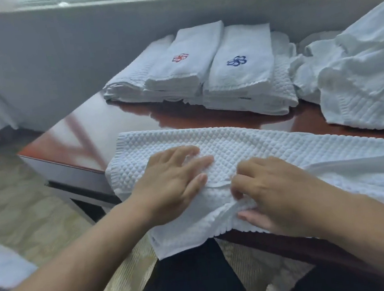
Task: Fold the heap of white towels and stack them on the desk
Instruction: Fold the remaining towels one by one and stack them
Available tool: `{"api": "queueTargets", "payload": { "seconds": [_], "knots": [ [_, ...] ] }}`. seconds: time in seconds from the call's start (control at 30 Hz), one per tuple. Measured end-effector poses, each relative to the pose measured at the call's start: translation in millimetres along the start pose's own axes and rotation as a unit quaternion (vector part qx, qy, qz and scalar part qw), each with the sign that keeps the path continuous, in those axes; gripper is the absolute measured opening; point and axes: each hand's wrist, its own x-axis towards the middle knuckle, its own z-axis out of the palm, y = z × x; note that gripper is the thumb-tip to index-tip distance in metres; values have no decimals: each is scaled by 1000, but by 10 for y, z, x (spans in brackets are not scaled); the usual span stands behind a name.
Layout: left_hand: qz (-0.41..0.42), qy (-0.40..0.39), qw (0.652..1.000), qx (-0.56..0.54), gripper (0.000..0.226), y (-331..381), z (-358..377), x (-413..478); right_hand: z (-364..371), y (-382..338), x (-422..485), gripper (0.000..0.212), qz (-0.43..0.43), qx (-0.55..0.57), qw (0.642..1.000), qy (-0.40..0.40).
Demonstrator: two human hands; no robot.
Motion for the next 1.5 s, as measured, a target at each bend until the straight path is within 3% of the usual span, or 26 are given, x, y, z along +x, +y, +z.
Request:
{"api": "queueTargets", "payload": {
  "seconds": [0.13,0.27,0.4,0.53,0.6,0.7,0.8,0.93,1.0,1.17,1.33,1.4,1.5],
  "knots": [
    [23,-5,1000,-8,57,-93,-29,166,-14,-252,96,20,46,-29,999,-1],
    [31,-19,998,-43,47,-121,-62,245,12,-395,235,30,55,-68,996,10],
    [10,34,970,-240,36,-193,-231,209,-79,-190,342,51,82,84,990,73],
    [-27,64,919,-388,64,-368,-407,44,-110,180,401,61,172,210,943,195],
    [-20,36,921,-388,85,-454,-453,-22,-93,356,448,61,233,227,921,212],
    [-22,18,933,-359,86,-560,-508,-62,-28,561,514,59,335,179,915,137],
    [-16,-2,950,-311,76,-713,-543,-152,52,622,581,50,377,69,921,72],
    [41,-60,996,-48,103,-893,-469,-313,114,560,629,18,299,18,947,113],
    [58,-20,998,12,97,-915,-380,-335,146,537,629,19,239,13,962,129],
    [67,105,988,-96,56,-850,-322,-345,154,569,603,33,209,67,968,125],
    [112,212,968,-74,32,-724,-322,-286,106,543,608,41,192,77,967,146],
    [9,210,963,-166,29,-673,-351,-240,68,517,652,43,185,113,964,152],
    [-156,149,912,-350,43,-718,-474,-106,-17,479,731,53,149,163,958,186]
  ]
}}
